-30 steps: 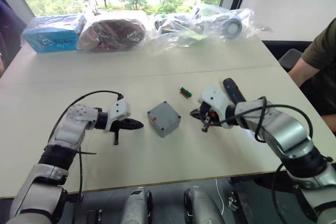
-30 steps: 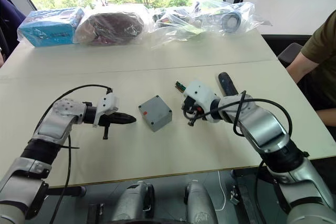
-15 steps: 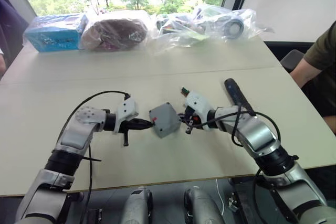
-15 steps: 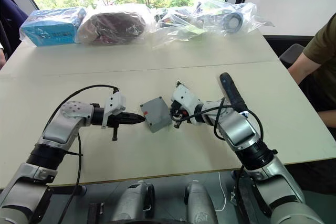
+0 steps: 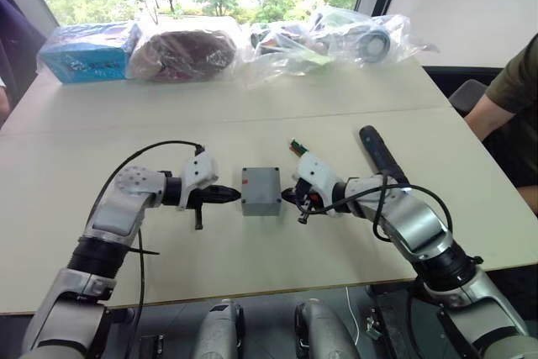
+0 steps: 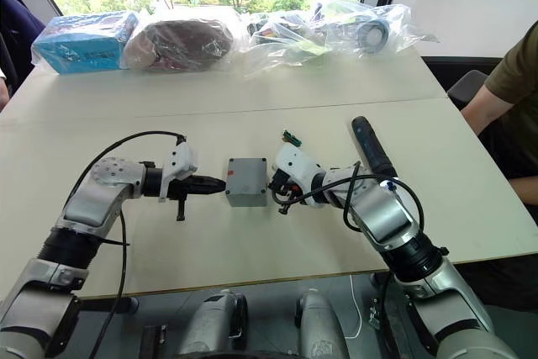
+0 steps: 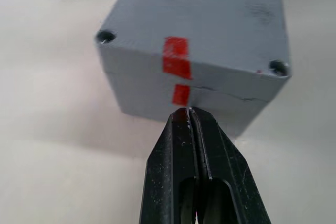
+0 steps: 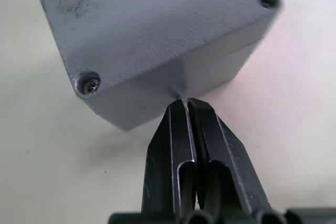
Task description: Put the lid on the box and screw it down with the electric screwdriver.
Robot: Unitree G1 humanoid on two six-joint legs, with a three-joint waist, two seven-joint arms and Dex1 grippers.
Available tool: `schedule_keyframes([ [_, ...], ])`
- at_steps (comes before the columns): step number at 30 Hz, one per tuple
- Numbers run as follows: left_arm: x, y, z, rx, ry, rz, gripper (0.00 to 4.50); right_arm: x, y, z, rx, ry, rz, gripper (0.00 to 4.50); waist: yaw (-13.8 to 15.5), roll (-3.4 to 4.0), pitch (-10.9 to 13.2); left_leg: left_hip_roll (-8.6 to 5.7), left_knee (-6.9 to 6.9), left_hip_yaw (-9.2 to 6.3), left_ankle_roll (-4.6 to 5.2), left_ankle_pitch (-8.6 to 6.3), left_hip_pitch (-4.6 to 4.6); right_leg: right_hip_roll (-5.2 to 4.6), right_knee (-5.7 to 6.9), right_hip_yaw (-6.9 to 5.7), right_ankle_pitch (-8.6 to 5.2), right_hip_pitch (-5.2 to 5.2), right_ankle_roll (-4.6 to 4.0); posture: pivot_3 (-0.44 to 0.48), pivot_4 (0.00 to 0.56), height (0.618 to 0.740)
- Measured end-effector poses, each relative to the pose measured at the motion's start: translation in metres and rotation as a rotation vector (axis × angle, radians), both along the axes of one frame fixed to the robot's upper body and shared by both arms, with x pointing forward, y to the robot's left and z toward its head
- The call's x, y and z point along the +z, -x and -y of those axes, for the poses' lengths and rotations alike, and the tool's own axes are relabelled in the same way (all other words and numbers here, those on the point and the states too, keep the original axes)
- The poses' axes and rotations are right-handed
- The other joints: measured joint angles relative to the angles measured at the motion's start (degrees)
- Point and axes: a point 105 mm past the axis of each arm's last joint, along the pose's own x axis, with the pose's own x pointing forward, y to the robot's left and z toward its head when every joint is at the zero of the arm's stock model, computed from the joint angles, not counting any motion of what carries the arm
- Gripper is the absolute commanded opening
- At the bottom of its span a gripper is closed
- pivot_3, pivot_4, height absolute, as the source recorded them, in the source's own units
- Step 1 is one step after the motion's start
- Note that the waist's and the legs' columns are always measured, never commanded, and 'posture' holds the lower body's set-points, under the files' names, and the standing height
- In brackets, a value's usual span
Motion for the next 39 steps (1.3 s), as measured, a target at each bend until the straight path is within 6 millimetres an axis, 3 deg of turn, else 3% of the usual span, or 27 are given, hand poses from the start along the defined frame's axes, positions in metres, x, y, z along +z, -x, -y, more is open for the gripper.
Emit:
schedule_keyframes([
  [6, 0.006, 0.014, -0.009, -0.042, -0.050, -0.002, 0.00, 0.030, -0.011, 0.026, -0.119, -0.059, 0.159, 0.05, 0.07, 0.00, 0.00, 0.01, 0.00, -0.02, 0.00, 0.00, 0.00, 0.00, 0.00, -0.01, 0.00, 0.00, 0.00, 0.000, 0.150, 0.740],
  [7, 0.012, 0.016, -0.008, -0.052, -0.044, 0.006, 0.00, 0.034, -0.012, 0.032, -0.146, -0.071, 0.176, 0.27, 0.12, 0.00, 0.00, 0.01, 0.00, -0.02, -0.01, 0.00, -0.02, 0.00, 0.00, -0.01, 0.00, 0.00, 0.00, 0.000, 0.150, 0.740],
  [12, 0.058, 0.016, -0.003, -0.104, 0.006, 0.092, 0.00, 0.048, -0.017, 0.057, -0.269, -0.114, 0.209, 1.81, 0.03, -0.01, 0.00, 0.00, 0.00, -0.01, -0.01, 0.01, 0.01, 0.00, 0.00, 0.00, 0.00, 0.01, 0.00, 0.000, 0.150, 0.740],
  [18, 0.100, 0.019, 0.014, -0.155, 0.105, 0.133, 0.00, 0.032, -0.015, 0.074, -0.381, -0.132, 0.142, 4.21, -0.08, -0.01, 0.00, -0.01, 0.00, 0.00, -0.01, 0.01, 0.01, 0.01, 0.01, 0.04, 0.00, 0.01, 0.00, 0.000, 0.150, 0.740],
  [29, 0.109, 0.006, 0.031, -0.100, 0.155, 0.189, 0.00, 0.008, -0.023, 0.072, -0.483, -0.243, 0.002, 4.21, 0.01, -0.03, -0.01, -0.03, 0.00, 0.00, -0.01, 0.01, 0.02, 0.03, 0.02, 0.06, 0.00, 0.01, 0.00, 0.000, 0.150, 0.740],
  [39, 0.107, 0.005, 0.033, -0.091, 0.159, 0.186, 0.00, 0.002, -0.025, 0.074, -0.496, -0.240, -0.014, 4.21, -0.09, -0.03, -0.01, -0.02, -0.01, 0.00, -0.01, 0.01, 0.03, 0.04, 0.02, 0.06, 0.00, 0.01, 0.00, 0.000, 0.150, 0.740],
])
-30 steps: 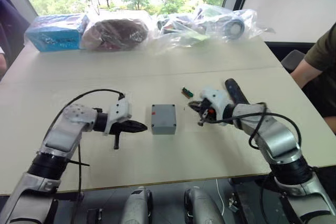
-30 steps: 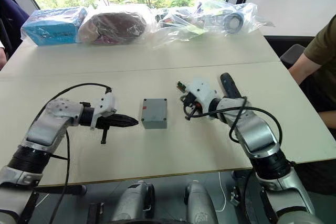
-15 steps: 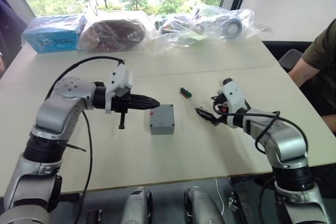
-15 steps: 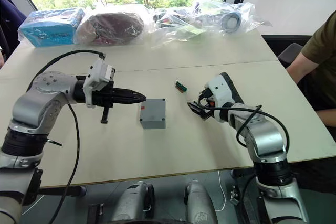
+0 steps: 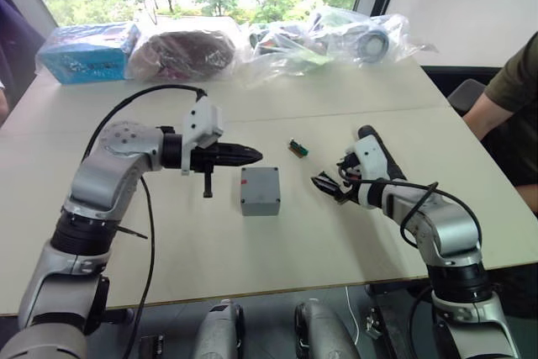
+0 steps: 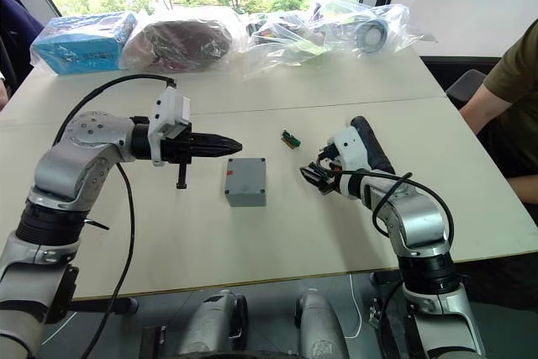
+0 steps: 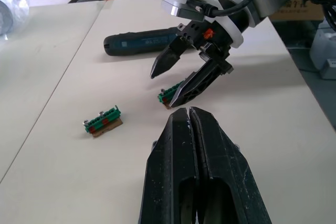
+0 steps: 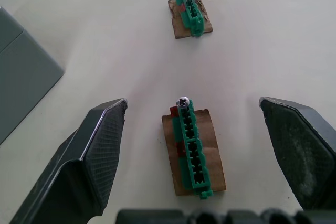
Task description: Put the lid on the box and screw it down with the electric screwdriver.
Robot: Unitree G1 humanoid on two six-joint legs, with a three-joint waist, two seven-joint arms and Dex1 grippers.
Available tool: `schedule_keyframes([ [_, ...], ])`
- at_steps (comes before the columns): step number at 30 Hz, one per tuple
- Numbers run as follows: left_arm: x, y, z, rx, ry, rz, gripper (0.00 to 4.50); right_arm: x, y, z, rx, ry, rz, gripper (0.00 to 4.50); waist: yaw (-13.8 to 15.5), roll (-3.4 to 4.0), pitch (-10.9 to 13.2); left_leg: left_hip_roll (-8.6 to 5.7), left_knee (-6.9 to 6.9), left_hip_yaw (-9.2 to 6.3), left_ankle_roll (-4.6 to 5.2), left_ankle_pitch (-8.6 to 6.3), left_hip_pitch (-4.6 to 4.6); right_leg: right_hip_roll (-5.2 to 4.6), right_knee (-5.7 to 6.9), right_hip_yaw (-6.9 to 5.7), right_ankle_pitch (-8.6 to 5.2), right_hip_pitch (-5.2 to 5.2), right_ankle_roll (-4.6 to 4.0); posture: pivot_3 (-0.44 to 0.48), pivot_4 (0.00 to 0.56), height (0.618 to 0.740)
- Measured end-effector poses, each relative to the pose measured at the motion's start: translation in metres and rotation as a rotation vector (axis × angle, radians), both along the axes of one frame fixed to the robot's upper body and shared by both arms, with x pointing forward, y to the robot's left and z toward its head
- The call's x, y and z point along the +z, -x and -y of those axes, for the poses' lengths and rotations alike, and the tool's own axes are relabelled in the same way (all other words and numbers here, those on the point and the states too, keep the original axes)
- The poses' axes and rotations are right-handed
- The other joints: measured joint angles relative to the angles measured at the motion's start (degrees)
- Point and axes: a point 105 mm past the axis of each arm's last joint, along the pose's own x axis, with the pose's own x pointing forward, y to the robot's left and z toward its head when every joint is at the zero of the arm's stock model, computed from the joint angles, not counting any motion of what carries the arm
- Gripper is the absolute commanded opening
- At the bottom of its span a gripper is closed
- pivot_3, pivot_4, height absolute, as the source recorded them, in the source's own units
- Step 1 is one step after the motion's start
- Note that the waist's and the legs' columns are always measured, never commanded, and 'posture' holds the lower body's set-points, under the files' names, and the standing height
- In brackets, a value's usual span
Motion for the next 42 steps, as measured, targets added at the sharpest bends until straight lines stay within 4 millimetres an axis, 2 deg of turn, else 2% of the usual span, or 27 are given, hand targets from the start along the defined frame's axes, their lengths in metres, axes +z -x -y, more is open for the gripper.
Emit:
schedule_keyframes([
  [3, 0.000, 0.001, 0.000, 0.000, -0.001, -0.002, 0.00, -0.002, 0.000, -0.002, -0.001, -0.010, -0.007, 4.21, 0.03, 0.00, 0.00, 0.00, 0.00, 0.00, 0.00, 0.00, 0.00, 0.00, 0.00, 0.00, 0.00, 0.00, 0.00, 0.000, 0.150, 0.740],
  [5, -0.002, 0.002, 0.001, 0.002, -0.002, -0.005, 0.00, -0.003, -0.001, -0.003, -0.002, -0.016, -0.012, 3.71, 0.02, 0.00, 0.00, 0.00, 0.00, 0.00, 0.00, 0.00, 0.00, 0.00, 0.00, 0.01, 0.00, 0.00, 0.00, 0.000, 0.150, 0.740],
  [6, -0.002, 0.002, 0.001, 0.003, -0.002, -0.006, 0.00, -0.003, -0.001, -0.003, -0.002, -0.017, -0.012, 3.65, 0.02, 0.00, 0.00, 0.00, 0.00, 0.00, 0.00, 0.00, 0.00, 0.00, 0.00, 0.01, 0.00, 0.00, 0.00, 0.000, 0.150, 0.740],
  [10, -0.001, 0.003, 0.002, 0.000, -0.002, -0.002, 0.00, -0.003, -0.001, -0.005, 0.003, -0.016, -0.009, 2.33, 0.01, 0.00, 0.00, 0.00, 0.00, 0.00, 0.00, 0.00, 0.00, 0.00, 0.00, 0.01, 0.00, 0.00, 0.00, 0.000, 0.150, 0.740],
  [15, -0.002, 0.004, 0.002, 0.004, -0.003, -0.006, 0.00, 0.001, -0.003, -0.006, 0.008, -0.017, 0.001, 0.30, 0.00, 0.00, 0.00, 0.00, 0.00, 0.00, 0.00, 0.00, 0.00, 0.00, 0.00, 0.01, 0.00, 0.00, 0.00, 0.000, 0.150, 0.740],
  [16, -0.002, 0.004, 0.002, 0.006, -0.003, -0.008, 0.00, 0.001, -0.003, -0.006, 0.008, -0.017, 0.003, 0.06, 0.01, 0.00, 0.00, 0.00, 0.00, 0.00, 0.00, 0.00, 0.00, 0.00, 0.00, 0.01, 0.00, 0.00, 0.00, 0.000, 0.150, 0.740],
  [27, -0.007, 0.005, 0.001, 0.011, -0.005, -0.022, 0.00, 0.006, -0.002, -0.005, 0.016, -0.012, -0.006, 0.06, 0.01, 0.00, 0.00, 0.00, 0.00, 0.01, 0.00, 0.00, 0.00, -0.01, 0.00, 0.02, 0.00, 0.00, 0.00, 0.000, 0.150, 0.740],
  [31, -0.014, 0.005, -0.006, 0.029, -0.024, -0.042, 0.00, 0.031, -0.003, -0.001, 0.019, 0.019, 0.043, 0.06, 0.00, 0.00, 0.00, 0.01, -0.01, -0.01, 0.00, 0.00, 0.00, 0.00, 0.00, 0.01, 0.00, 0.00, 0.00, 0.000, 0.150, 0.740],
  [35, -0.020, 0.006, -0.012, 0.045, -0.045, -0.056, 0.00, 0.052, 0.003, -0.006, 0.070, 0.039, 0.075, 0.06, 0.00, 0.00, 0.00, 0.01, -0.01, -0.01, 0.00, 0.00, 0.00, 0.00, -0.01, 0.01, 0.00, 0.00, 0.00, 0.000, 0.150, 0.740],
  [38, -0.020, 0.006, -0.018, 0.058, -0.065, -0.054, 0.00, 0.066, 0.006, -0.023, 0.144, 0.041, 0.063, 0.06, -0.15, 0.00, 0.00, 0.02, -0.01, -0.02, 0.00, 0.00, 0.02, 0.00, 0.01, 0.02, 0.00, -0.01, 0.00, 0.000, 0.150, 0.740],
  [42, -0.024, 0.006, -0.027, 0.080, -0.086, -0.060, 0.00, 0.078, 0.011, -0.061, 0.278, 0.026, 0.055, 0.06, -0.16, 0.00, 0.00, 0.03, -0.05, -0.04, 0.00, 0.00, 0.03, 0.03, 0.00, 0.02, -0.01, -0.02, -0.02, 0.000, 0.150, 0.740],
])
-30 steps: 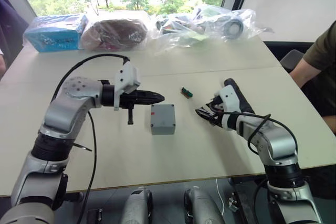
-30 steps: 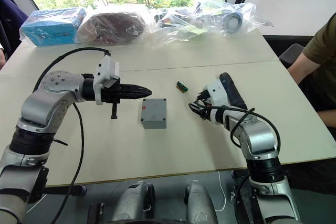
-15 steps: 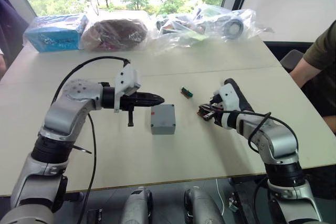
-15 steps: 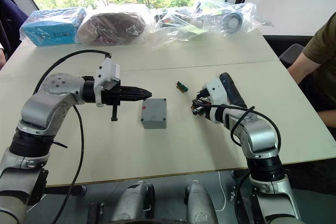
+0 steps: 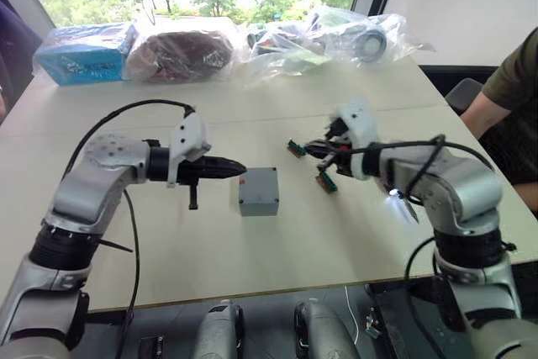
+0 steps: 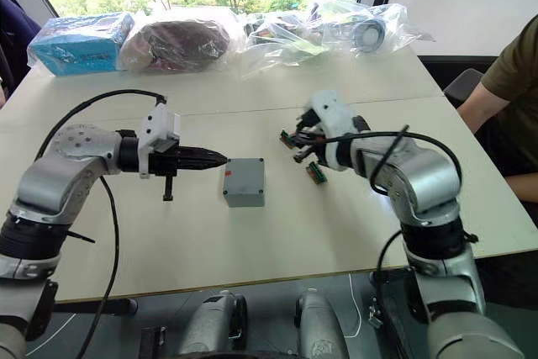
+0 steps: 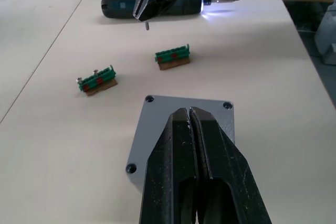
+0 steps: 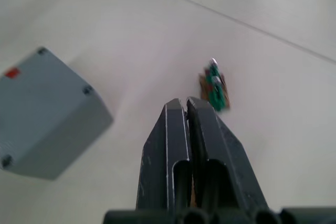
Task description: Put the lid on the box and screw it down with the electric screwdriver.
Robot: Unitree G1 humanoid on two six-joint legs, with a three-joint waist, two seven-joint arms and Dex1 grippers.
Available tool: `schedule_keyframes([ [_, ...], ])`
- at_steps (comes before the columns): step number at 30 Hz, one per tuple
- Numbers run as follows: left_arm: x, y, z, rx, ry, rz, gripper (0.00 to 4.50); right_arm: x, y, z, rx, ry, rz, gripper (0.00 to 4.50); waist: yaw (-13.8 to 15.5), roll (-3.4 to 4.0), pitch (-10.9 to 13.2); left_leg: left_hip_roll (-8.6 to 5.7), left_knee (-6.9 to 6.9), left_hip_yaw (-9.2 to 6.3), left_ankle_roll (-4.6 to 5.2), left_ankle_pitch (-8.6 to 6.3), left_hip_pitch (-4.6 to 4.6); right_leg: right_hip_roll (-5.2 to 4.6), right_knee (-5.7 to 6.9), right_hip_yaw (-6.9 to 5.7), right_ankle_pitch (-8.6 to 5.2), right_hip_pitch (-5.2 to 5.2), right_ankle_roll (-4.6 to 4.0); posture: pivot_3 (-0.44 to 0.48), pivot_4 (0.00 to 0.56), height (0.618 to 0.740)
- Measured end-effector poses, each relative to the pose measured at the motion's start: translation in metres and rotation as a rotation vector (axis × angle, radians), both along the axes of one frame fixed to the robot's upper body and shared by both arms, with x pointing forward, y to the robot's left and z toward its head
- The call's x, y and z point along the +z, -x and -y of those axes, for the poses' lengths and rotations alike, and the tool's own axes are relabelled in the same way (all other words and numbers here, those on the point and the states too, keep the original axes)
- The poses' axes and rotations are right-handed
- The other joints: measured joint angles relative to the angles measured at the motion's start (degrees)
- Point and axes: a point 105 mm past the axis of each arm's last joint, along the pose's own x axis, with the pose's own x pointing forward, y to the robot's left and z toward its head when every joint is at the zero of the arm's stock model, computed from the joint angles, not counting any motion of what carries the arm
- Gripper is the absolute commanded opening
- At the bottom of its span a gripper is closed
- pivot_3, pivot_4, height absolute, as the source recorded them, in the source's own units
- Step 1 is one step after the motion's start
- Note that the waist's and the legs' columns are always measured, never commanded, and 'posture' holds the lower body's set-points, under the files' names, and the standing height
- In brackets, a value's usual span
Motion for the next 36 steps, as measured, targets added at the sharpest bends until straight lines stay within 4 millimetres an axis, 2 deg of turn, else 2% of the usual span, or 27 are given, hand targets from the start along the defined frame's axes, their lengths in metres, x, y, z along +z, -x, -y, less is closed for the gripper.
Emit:
schedule_keyframes([
  [2, -0.003, 0.000, -0.002, 0.008, 0.000, -0.007, 0.00, -0.005, 0.003, -0.017, 0.055, -0.001, -0.021, 0.06, 0.13, 0.00, 0.00, -0.01, 0.01, 0.02, 0.00, 0.00, -0.02, -0.03, -0.01, -0.01, 0.00, 0.00, 0.00, 0.000, 0.150, 0.740],
  [3, -0.003, 0.000, -0.003, 0.016, -0.003, -0.008, 0.00, -0.013, 0.004, -0.034, 0.109, 0.003, -0.039, 0.06, 0.26, 0.00, 0.00, -0.04, 0.04, 0.05, 0.00, 0.00, -0.04, -0.07, -0.01, 0.00, 0.01, 0.00, 0.01, 0.000, 0.150, 0.740],
  [6, -0.004, 0.000, -0.006, 0.030, -0.007, -0.004, 0.00, -0.014, 0.000, -0.037, 0.122, 0.016, -0.030, 0.06, 0.17, -0.02, -0.01, -0.08, 0.07, 0.04, 0.00, 0.00, -0.03, -0.08, -0.01, 0.10, 0.02, 0.03, 0.03, 0.000, 0.150, 0.740],
  [12, -0.003, -0.001, -0.007, 0.047, -0.004, 0.004, 0.00, -0.022, -0.008, -0.036, 0.117, 0.027, -0.044, 0.06, 0.08, -0.02, -0.01, -0.05, 0.02, 0.04, 0.00, 0.00, -0.03, 0.00, 0.00, 0.10, 0.01, -0.01, 0.01, 0.000, 0.150, 0.740],
  [36, -0.003, -0.001, -0.006, 0.047, 0.001, 0.004, 0.00, -0.027, -0.004, -0.030, 0.137, 0.034, -0.047, 0.06, 0.09, -0.02, -0.01, -0.05, 0.02, 0.05, 0.00, 0.00, -0.03, -0.01, 0.01, 0.10, 0.01, -0.01, 0.02, 0.000, 0.150, 0.740],
])
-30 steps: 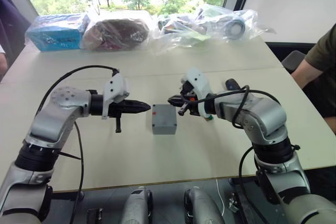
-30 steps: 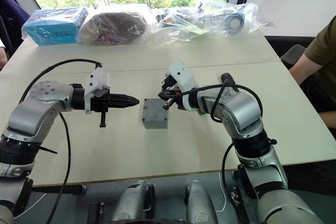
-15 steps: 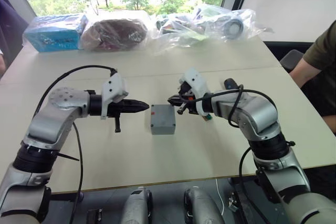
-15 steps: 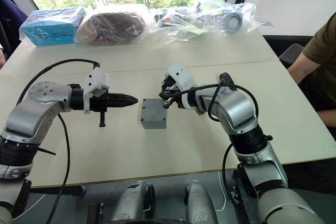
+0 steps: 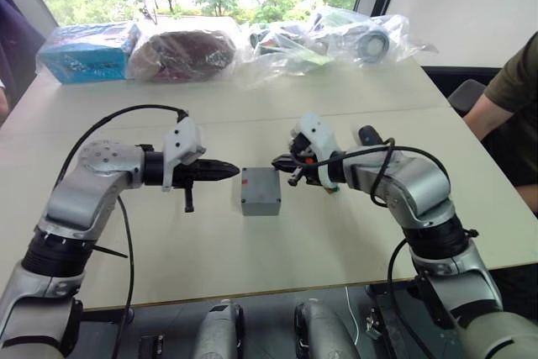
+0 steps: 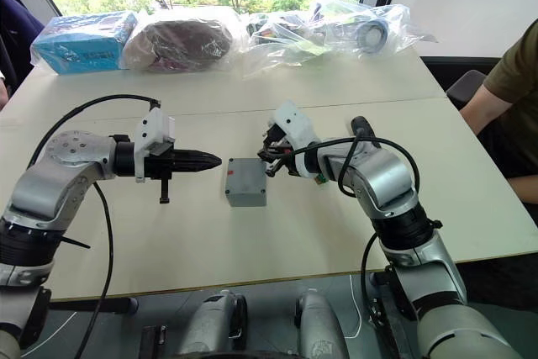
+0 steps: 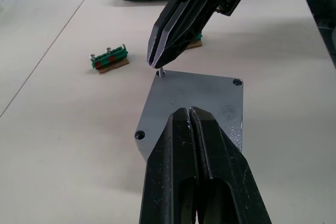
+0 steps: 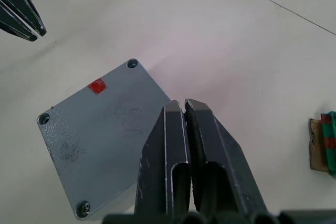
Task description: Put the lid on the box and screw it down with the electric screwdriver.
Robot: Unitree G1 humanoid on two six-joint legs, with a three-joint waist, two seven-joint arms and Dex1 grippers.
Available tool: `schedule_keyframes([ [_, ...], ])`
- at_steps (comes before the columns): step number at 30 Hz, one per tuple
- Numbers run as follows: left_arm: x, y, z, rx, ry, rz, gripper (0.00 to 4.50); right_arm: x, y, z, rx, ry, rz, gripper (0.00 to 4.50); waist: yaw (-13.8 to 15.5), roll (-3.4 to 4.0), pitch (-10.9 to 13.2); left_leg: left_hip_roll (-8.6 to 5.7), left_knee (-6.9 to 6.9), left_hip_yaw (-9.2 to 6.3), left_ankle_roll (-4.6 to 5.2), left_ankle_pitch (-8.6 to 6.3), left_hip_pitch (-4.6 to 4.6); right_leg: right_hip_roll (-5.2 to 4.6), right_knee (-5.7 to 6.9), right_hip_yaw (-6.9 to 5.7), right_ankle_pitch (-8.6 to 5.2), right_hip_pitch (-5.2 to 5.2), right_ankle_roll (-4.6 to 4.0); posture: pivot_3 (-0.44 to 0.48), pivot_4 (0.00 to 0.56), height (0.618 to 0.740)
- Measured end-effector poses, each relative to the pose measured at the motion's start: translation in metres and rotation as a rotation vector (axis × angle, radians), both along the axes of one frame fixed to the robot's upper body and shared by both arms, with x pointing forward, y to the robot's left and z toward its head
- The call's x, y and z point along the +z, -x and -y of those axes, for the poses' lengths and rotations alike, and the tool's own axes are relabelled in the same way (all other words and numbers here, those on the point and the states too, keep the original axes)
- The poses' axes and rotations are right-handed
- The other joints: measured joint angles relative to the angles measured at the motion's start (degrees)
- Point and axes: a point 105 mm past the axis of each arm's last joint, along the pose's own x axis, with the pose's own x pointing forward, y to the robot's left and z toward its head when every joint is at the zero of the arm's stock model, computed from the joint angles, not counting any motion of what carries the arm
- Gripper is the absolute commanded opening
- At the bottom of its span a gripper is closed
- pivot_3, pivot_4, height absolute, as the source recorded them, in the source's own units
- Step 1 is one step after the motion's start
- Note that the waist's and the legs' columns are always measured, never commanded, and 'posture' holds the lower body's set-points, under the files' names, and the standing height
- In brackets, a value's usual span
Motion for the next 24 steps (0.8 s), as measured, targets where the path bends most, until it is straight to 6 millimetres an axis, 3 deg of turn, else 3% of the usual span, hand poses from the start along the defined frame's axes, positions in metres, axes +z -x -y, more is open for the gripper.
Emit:
schedule_keyframes([
  [24, 0.0000, 0.0008, 0.0024, -0.007, 0.004, 0.000, 0.00, -0.0024, -0.0049, 0.0063, -0.019, 0.002, 0.002, 0.06, 0.05, 0.00, 0.00, 0.00, 0.00, 0.00, 0.00, 0.00, 0.00, 0.00, 0.00, 0.00, 0.00, 0.00, 0.00, 0.000, 0.150, 0.740],
])
